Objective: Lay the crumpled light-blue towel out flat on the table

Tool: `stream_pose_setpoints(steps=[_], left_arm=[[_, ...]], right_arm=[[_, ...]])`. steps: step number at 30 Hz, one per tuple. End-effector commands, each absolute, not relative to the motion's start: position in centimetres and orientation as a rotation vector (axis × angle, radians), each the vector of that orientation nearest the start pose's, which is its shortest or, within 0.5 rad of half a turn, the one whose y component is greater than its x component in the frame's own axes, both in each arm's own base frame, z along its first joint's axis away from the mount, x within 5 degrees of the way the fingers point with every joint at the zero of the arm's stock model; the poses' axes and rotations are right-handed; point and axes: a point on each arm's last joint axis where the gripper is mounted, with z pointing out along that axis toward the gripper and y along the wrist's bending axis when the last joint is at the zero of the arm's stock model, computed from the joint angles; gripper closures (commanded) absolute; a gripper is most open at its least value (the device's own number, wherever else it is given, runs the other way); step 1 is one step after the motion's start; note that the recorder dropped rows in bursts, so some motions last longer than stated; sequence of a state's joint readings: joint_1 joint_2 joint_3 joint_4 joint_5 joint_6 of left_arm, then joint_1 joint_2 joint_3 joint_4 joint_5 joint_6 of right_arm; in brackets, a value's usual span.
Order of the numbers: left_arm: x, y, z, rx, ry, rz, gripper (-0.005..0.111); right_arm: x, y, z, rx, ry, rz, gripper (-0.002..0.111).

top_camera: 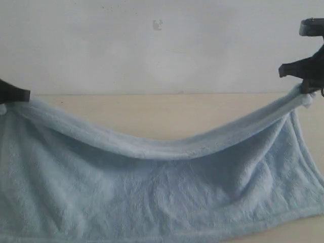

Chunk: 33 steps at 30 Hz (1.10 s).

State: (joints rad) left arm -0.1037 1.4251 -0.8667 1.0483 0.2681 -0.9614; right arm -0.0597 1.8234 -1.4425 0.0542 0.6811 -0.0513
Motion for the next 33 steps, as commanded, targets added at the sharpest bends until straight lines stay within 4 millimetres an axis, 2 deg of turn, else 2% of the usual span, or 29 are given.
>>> stream_pose_setpoints(steps=[1, 4, 5, 6, 9, 11, 13, 16, 20, 23, 26, 28, 31, 33], left_arm=[[34.4, -0.1, 26.4, 0.021, 2.109, 0.124, 0.08], [35.5, 0.5, 27.4, -0.021, 2.084, 0.148, 0.045], [35.7, 0.7, 27.9, -0.049, 2.079, 0.171, 0.036], [35.7, 1.1, 28.5, -0.085, 2.079, 0.211, 0.031], [35.0, 2.1, 29.5, -0.171, 2.091, 0.314, 0.029], [34.1, 2.3, 29.6, -0.213, 2.102, 0.324, 0.031], [33.0, 2.1, 29.3, -0.224, 2.127, 0.298, 0.039], [31.0, 1.4, 27.7, -0.201, 2.216, 0.239, 0.06], [28.5, -0.1, 25.0, -0.058, 2.374, 0.198, 0.086], [27.0, -0.8, 23.9, 0.0, 2.446, 0.158, 0.1], [26.2, -1.1, 23.6, -0.019, 2.475, 0.118, 0.103], [25.7, -1.3, 23.4, -0.023, 2.534, 0.086, 0.103], [25.0, -2.0, 23.0, 0.032, 2.617, 0.003, 0.103], [24.8, -2.4, 22.9, 0.094, 2.641, -0.04, 0.103]], right_arm=[[44.3, -1.4, 26.7, -0.027, 2.53, 0.142, 0.081], [45.6, -1.3, 28.1, -0.014, 2.462, 0.163, 0.037], [45.8, -1.3, 28.7, -0.011, 2.433, 0.159, 0.027], [45.8, -1.3, 29.4, -0.014, 2.408, 0.154, 0.027], [45.3, -1.3, 30.7, -0.026, 2.383, 0.149, 0.046], [44.7, -1.2, 30.9, -0.046, 2.409, 0.151, 0.062], [44.0, -1.1, 30.9, -0.076, 2.441, 0.15, 0.079], [42.6, -1.1, 29.8, -0.135, 2.5, 0.137, 0.107], [40.4, -1.2, 27.2, -0.16, 2.6, 0.097, 0.108], [38.6, -1.4, 25.1, -0.171, 2.659, 0.069, 0.108], [37.0, -1.4, 23.2, -0.168, 2.695, 0.058, 0.108], [35.7, -1.4, 21.1, -0.157, 2.724, 0.058, 0.108], [34.0, -1.5, 17.9, -0.14, 2.74, 0.029, 0.108], [33.4, -1.5, 16.9, -0.133, 2.732, 0.019, 0.108]])
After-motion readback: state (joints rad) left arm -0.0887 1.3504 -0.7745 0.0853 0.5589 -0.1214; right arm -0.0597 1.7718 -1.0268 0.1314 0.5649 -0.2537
